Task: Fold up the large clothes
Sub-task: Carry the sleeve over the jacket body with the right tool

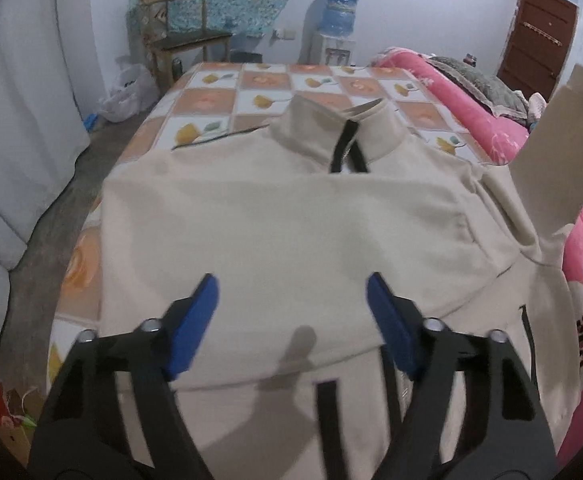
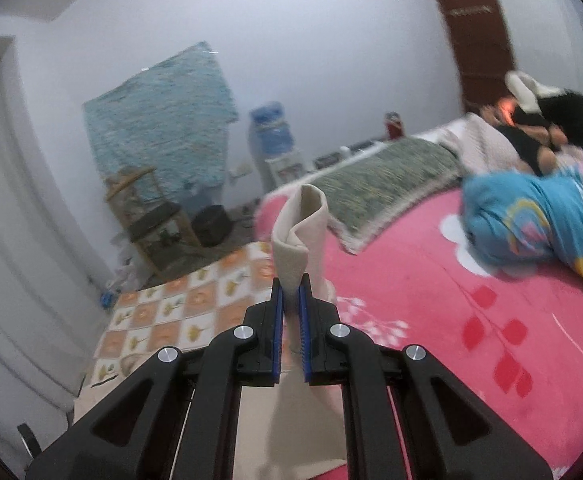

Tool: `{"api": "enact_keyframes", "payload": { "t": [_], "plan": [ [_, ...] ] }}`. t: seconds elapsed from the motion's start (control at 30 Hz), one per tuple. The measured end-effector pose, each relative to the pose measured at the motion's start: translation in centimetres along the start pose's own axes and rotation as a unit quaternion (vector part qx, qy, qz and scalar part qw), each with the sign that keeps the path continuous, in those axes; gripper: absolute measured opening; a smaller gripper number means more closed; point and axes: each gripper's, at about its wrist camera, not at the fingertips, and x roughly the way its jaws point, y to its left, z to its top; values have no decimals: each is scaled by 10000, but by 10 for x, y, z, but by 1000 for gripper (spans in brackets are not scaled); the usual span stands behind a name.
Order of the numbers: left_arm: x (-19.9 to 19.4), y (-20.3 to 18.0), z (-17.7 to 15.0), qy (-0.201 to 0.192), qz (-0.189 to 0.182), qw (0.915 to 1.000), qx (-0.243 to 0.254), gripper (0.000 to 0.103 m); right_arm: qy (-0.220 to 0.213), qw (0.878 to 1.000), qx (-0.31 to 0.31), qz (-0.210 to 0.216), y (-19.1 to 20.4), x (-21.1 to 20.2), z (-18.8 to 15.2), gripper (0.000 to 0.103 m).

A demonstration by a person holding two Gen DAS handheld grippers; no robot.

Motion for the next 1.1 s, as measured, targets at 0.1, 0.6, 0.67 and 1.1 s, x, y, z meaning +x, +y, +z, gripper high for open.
{"api": "enact_keyframes", "payload": {
  "t": [0.1, 0.6, 0.67, 1.1],
  "plan": [
    [2, 16, -9, 29, 34, 10000, -59, 55, -18, 9994, -296, 199, 36, -4, -1, 7],
    [-46, 69, -47, -111, -478, 9981, -362, 34, 462, 9526, -2011, 2235, 305, 22, -109, 7],
    [-56, 76, -53, -129, -647, 9970, -413, 34, 773, 9392, -2224, 2500, 333, 35, -141, 8],
    [-39, 96, -42, 30, -1271, 9873, -949, 34, 2432, 9096, -2040, 2679, 288, 85, -243, 62]
  ]
}}
